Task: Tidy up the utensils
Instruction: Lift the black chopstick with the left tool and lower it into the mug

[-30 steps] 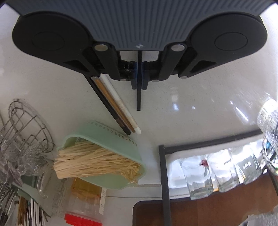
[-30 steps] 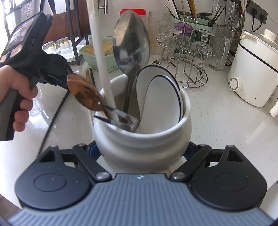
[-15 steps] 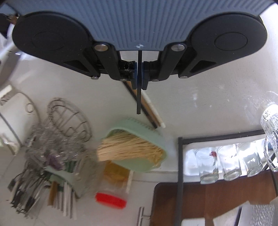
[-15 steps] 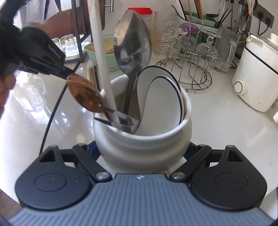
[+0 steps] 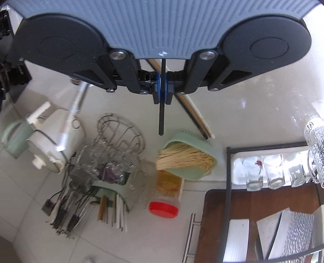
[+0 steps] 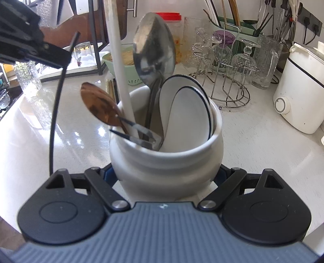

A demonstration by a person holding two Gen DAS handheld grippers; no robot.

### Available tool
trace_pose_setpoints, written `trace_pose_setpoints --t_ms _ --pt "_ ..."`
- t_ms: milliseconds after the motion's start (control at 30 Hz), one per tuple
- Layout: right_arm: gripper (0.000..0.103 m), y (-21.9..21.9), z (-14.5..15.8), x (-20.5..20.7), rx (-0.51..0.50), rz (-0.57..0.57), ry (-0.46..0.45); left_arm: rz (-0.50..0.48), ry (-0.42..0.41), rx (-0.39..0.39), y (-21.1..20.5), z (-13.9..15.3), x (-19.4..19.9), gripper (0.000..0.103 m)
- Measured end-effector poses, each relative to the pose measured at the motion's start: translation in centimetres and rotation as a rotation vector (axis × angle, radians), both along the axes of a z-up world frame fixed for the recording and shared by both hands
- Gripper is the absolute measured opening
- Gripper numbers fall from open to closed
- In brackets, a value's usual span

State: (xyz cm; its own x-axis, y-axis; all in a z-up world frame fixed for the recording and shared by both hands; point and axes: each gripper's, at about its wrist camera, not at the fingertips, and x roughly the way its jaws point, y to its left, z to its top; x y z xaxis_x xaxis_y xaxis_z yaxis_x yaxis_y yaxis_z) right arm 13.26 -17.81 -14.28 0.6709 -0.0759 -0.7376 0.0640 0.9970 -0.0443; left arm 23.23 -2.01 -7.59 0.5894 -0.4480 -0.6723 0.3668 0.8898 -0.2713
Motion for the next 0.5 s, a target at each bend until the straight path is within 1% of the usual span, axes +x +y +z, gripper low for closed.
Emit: trace_pose_setpoints --t_ms 267,500 --pt "0.092 -0.1 0.0 -0.2 -0.001 0.031 -0.007 -0.024 -0.055 -0.036 0.9 2.8 -1.5 0.004" --pt "0.092 -0.1 0.0 -0.3 -0.001 0.048 -0.01 -0.034 -0.08 -0.068 1.1 4.7 -2.7 0.004"
